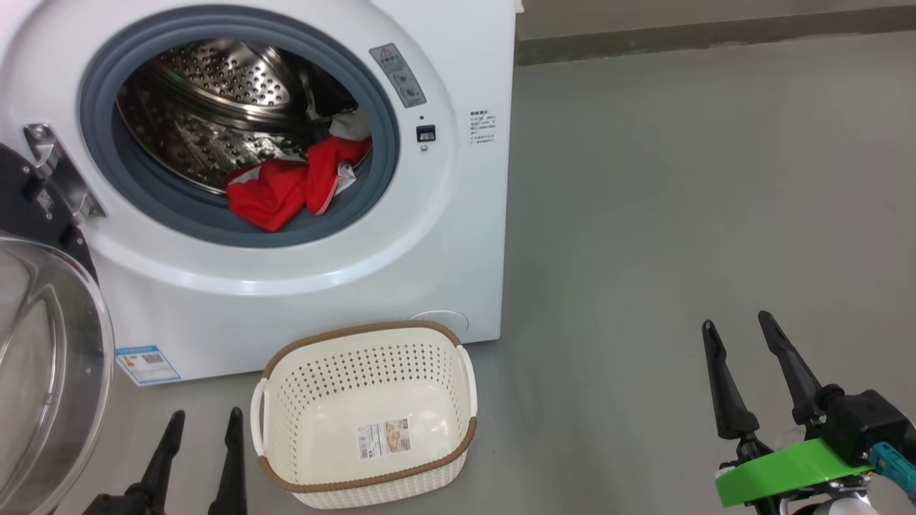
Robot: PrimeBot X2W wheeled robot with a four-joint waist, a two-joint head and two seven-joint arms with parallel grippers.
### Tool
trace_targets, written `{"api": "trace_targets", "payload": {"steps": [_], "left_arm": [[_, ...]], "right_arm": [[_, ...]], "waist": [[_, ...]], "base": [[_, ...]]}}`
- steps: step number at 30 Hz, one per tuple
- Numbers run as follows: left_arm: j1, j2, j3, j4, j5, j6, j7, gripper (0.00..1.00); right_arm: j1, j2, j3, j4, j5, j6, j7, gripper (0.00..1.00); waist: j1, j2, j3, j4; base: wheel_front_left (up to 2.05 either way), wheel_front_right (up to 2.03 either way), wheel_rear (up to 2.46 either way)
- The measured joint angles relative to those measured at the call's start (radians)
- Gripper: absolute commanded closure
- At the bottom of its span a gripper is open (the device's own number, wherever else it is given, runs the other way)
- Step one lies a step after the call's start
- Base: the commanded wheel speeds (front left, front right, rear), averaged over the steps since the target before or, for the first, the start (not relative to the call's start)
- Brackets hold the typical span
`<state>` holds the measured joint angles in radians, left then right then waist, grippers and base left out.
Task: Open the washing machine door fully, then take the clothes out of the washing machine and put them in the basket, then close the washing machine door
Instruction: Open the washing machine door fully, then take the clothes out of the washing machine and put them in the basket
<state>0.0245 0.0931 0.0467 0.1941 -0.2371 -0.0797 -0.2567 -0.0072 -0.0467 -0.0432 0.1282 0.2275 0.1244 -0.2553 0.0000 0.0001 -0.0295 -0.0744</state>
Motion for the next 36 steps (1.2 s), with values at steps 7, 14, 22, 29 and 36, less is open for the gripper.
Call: {"api": "trace_targets", "payload": {"steps": [7, 14, 22, 29, 36], "left_arm": [[0.0, -0.01, 0.011, 0.016, 0.0, 0.0, 0.0, 0.0], [0.0, -0.013, 0.01, 0.036, 0.001, -0.001, 0.0, 0.0], [-0.001, -0.014, 0.009, 0.039, 0.007, -0.016, 0.0, 0.0], [-0.002, -0.008, 0.007, 0.032, -0.002, -0.028, 0.0, 0.0], [-0.002, -0.003, 0.01, 0.041, 0.009, -0.033, 0.0, 0.0]], "right_arm": [[0.004, 0.0, 0.003, 0.007, 0.001, 0.0, 0.0, 0.0], [0.004, 0.0, 0.0, 0.007, 0.001, 0.0, 0.0, 0.0], [0.005, 0.001, -0.003, 0.007, 0.002, 0.0, 0.0, 0.0], [0.005, 0.001, -0.002, 0.013, 0.01, 0.0, 0.0, 0.0], [0.005, 0.001, 0.005, 0.015, 0.01, 0.0, 0.0, 0.0]], "waist": [[0.0, 0.0, -0.012, -0.003], [0.0, 0.0, -0.013, 0.005], [0.0, 0.0, -0.012, 0.018], [0.0, 0.0, -0.015, 0.019], [0.0, 0.0, -0.017, 0.018]], "base": [[0.0, 0.0, 0.0], [0.0, 0.0, 0.0], [0.0, 0.0, 0.0], [0.0, 0.0, 0.0], [0.07, -0.07, 0.0]]}}
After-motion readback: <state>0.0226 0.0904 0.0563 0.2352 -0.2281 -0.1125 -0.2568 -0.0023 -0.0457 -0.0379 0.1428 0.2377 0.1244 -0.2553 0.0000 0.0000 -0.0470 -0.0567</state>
